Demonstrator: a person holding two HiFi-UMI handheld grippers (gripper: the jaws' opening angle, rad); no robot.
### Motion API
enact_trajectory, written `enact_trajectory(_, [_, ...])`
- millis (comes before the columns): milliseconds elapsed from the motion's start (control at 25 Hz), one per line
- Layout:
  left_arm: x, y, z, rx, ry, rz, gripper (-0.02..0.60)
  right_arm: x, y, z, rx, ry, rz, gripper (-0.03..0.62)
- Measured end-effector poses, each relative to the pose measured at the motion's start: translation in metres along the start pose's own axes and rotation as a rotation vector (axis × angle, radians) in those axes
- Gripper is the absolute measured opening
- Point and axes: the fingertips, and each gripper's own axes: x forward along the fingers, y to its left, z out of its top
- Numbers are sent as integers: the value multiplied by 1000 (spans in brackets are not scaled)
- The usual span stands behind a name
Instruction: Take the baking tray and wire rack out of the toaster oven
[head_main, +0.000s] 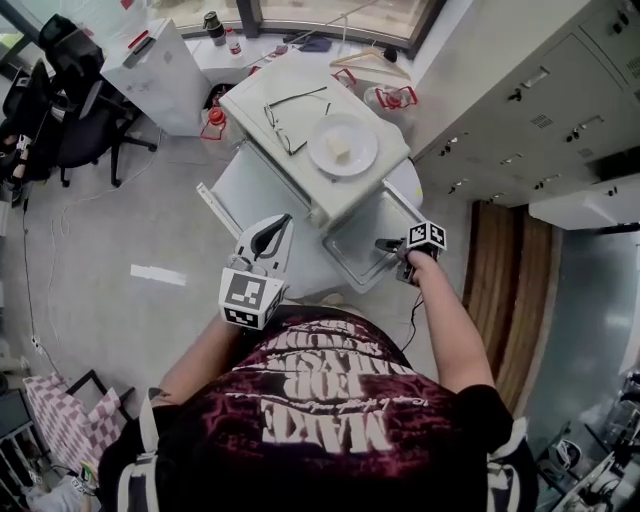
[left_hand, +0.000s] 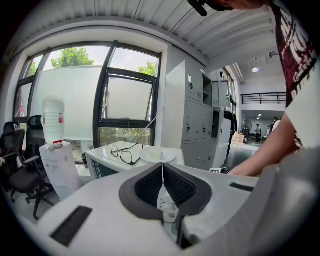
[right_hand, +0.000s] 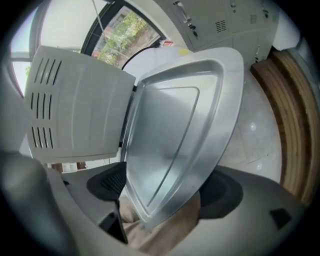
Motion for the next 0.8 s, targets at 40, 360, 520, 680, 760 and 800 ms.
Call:
enact_trajectory(40, [1,4,1,1,1,-11,10,1,-4,-3,-28,20,-34,436])
enact_trajectory(360, [7,34,6,31,17,-87,11,-2,-6,-13,-146,89,-196,443])
enact_trajectory(520, [14,38,8,44,24,-125,10,-13,9,-23,-227,65,-207,449])
enact_trajectory(680, [23,27,12,55,30,-181,10,-13,0,-32,-320,84,-318,462])
enact_trajectory(760, [24,19,12,65,27,-204,11,-14,2,-28,-303,46,-314,462])
enact_trajectory(800, [24,16,12,70,27,-211,11,-16,6,-25,-309,22,-313,462])
